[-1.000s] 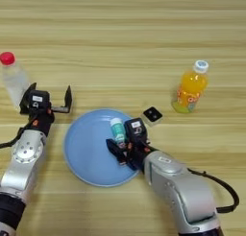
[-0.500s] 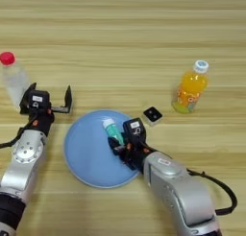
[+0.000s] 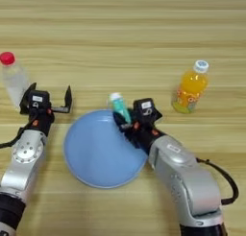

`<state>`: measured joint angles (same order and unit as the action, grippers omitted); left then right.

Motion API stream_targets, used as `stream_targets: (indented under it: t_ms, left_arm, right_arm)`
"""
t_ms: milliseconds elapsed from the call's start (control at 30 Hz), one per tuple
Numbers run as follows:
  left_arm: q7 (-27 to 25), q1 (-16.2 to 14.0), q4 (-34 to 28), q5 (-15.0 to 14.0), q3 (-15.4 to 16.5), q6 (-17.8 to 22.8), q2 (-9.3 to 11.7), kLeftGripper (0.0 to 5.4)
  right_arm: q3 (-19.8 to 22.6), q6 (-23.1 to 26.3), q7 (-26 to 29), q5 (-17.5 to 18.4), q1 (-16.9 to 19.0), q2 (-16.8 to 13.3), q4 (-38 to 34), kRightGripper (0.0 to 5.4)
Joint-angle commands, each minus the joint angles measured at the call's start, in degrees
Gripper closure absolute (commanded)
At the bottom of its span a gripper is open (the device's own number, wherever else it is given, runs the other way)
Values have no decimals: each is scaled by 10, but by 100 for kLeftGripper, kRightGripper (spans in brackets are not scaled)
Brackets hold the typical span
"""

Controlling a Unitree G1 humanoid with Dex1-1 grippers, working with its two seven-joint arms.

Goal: Move the objects on the table

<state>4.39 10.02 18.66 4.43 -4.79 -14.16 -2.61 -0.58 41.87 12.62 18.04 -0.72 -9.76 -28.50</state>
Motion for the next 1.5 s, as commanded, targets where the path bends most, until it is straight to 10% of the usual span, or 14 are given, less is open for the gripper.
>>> stream_targets:
  t_ms: [33, 1267, 1500]
  left_arm:
    - [5, -2, -3, 6, -3, -3, -8, 0]
    - [11, -2, -6, 7, -10, -5, -9, 0]
    - [11, -2, -6, 6, -10, -4, -8, 0]
  right_arm:
    - [42, -29, -8, -13, -11, -23, 10, 374]
    - [98, -148, 9, -62, -18, -65, 260, 374]
    - [82, -168, 21, -67, -6, -64, 212, 282]
